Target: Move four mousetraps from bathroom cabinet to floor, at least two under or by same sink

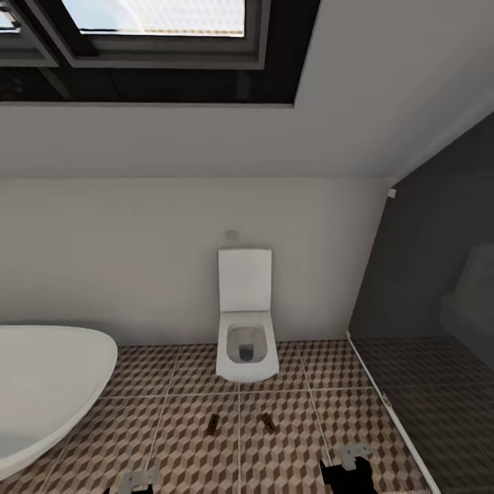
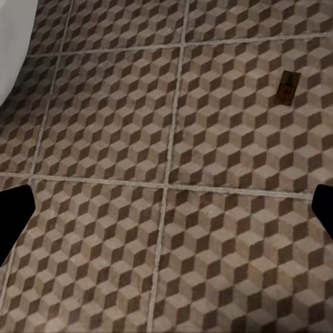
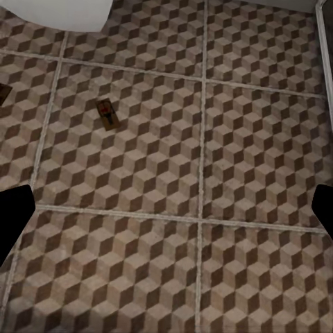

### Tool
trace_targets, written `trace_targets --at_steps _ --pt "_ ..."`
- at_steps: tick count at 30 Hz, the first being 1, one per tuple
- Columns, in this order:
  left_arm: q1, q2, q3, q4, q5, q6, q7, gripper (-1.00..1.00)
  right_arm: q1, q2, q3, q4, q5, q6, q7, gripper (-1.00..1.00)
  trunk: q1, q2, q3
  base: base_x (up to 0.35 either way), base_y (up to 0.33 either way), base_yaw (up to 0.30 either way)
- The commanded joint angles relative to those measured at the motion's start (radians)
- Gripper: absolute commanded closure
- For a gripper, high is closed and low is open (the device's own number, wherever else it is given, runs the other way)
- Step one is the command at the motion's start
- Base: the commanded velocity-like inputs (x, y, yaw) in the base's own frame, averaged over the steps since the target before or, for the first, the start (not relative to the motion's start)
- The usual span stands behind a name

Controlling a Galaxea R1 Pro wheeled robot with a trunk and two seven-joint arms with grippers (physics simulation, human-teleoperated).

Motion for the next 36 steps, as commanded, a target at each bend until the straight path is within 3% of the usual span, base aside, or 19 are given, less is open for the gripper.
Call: trace_targets --at_steps 1,6,9,10,13,18,22,25,32,36 --pt "0.000 0.000 0.000 0.000 0.000 0.000 0.000 -1.00 0.000 0.000 0.000 0.000 0.000 0.000 0.000 -1.00 0.000 0.000 0.000 -0.026 0.000 0.000" --pt "0.000 0.004 0.000 0.002 0.000 0.008 0.000 -1.00 0.001 -0.005 -0.001 0.000 0.000 0.001 0.002 -1.00 0.000 0.000 0.000 -0.008 0.000 0.000" --pt "0.008 0.017 0.000 0.004 0.000 0.076 -0.002 -1.00 0.000 -0.007 -0.001 0.002 0.002 0.005 0.002 -1.00 0.000 0.000 0.000 0.000 0.000 0.000" --pt "0.026 0.023 0.000 0.004 0.000 0.120 -0.007 -1.00 0.000 -0.010 -0.002 0.003 0.002 0.006 0.002 -1.00 0.000 0.000 0.000 0.000 0.000 0.000" --pt "0.062 0.045 0.000 0.004 0.000 0.158 -0.014 -1.00 0.000 -0.014 -0.003 0.005 0.003 0.009 0.001 -1.00 0.000 0.000 0.000 0.000 0.000 0.000" --pt "0.139 0.092 0.000 0.004 0.000 0.175 -0.039 -1.00 0.029 -0.026 -0.003 0.007 0.003 0.023 -0.001 -1.00 0.000 0.000 0.000 0.000 0.000 0.000" --pt "0.179 0.104 0.000 0.004 0.000 0.179 -0.081 -1.00 0.078 -0.028 -0.003 0.008 0.003 0.028 -0.002 -1.00 0.000 0.000 0.000 0.000 0.000 0.000" --pt "0.196 0.106 0.000 0.004 0.000 0.183 -0.115 -1.00 0.128 -0.029 -0.003 0.008 0.003 0.052 -0.001 -1.00 0.000 0.000 0.000 0.000 0.000 0.000" --pt "0.208 0.094 0.000 0.002 0.000 0.211 -0.135 -1.00 0.220 -0.027 -0.002 0.008 0.003 0.208 0.010 -1.00 0.000 0.000 0.000 0.000 0.000 0.000" --pt "0.210 0.081 0.000 0.001 0.000 0.222 -0.134 -1.00 0.256 -0.028 -0.003 0.008 0.001 0.223 0.012 -1.00 0.000 0.000 0.000 0.000 0.000 0.000"
